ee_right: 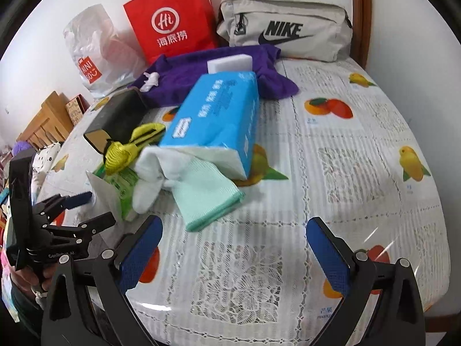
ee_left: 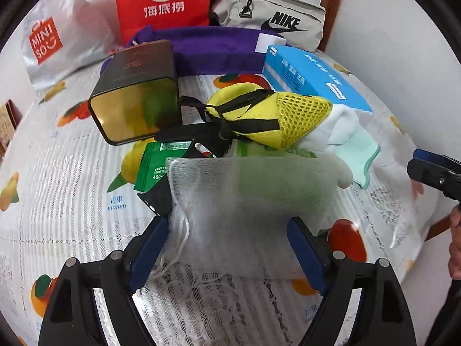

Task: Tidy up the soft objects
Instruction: 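Lower the left tool onto the white mesh bag and close on it, then lift the mesh bag with the left tool while the right tool approaches the white glove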

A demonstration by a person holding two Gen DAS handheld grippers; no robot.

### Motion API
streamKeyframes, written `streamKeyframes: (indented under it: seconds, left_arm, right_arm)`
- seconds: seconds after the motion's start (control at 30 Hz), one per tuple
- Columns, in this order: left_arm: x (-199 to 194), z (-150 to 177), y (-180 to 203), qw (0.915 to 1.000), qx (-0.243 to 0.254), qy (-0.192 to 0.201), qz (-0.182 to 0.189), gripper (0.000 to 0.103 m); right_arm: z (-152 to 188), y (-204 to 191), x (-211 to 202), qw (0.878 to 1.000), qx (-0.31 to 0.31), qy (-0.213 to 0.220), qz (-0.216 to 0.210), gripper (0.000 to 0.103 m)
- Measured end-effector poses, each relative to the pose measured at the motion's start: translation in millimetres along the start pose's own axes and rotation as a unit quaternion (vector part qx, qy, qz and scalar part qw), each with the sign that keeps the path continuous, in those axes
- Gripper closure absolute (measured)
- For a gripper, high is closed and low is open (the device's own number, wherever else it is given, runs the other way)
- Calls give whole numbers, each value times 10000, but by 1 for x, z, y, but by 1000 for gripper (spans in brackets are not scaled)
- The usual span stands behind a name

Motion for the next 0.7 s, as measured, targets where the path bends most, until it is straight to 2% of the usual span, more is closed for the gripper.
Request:
streamKeyframes:
  seconds: [0.07, 0.13, 0.2, 0.23, 0.27, 0.33, 0.37, 0.5, 0.7]
  left_arm:
    - [0, 0, 0, 10000, -39, 85, -20, 20]
    - [-2, 1, -3, 9998, -92, 160, -121, 35]
    - [-4, 1, -9, 9994, -165, 188, -230, 57]
    - [-6, 2, -12, 9992, -179, 204, -276, 62]
    - [-6, 3, -15, 9991, -171, 222, -328, 72]
    - [-8, 5, -22, 9991, -246, 243, -257, 83]
    - [-9, 6, -24, 9991, -293, 231, -189, 92]
    - [-15, 11, -28, 9989, -413, 164, 142, 97]
    - [-37, 23, -46, 9985, -485, 208, -164, 97]
  right_arm:
    - [4, 3, 5, 10000, 21, -41, 46, 3]
    - [7, 5, 11, 9999, 69, -121, 56, 3]
    - [9, 7, 13, 9998, 109, -158, 26, 3]
    - [9, 7, 14, 9998, 122, -154, 2, 3]
    - [9, 6, 14, 9998, 123, -143, -26, 3]
    - [10, 4, 16, 9998, 106, -127, -61, 3]
    - [11, 3, 17, 9999, 90, -128, -71, 3]
    - [14, -2, 19, 9998, -5, -141, -106, 3]
    - [18, 0, 18, 9999, -41, -124, -48, 3]
Point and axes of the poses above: each gripper's, at about its wrist camera, not at the fingertips, and x roughly the way its jaws point, y to its right, z to its underside, the point moved 4 cm from there along x, roughly the way its jaws point, and after that the axes turned 5 degrees about -y, right-handed, at the moved point
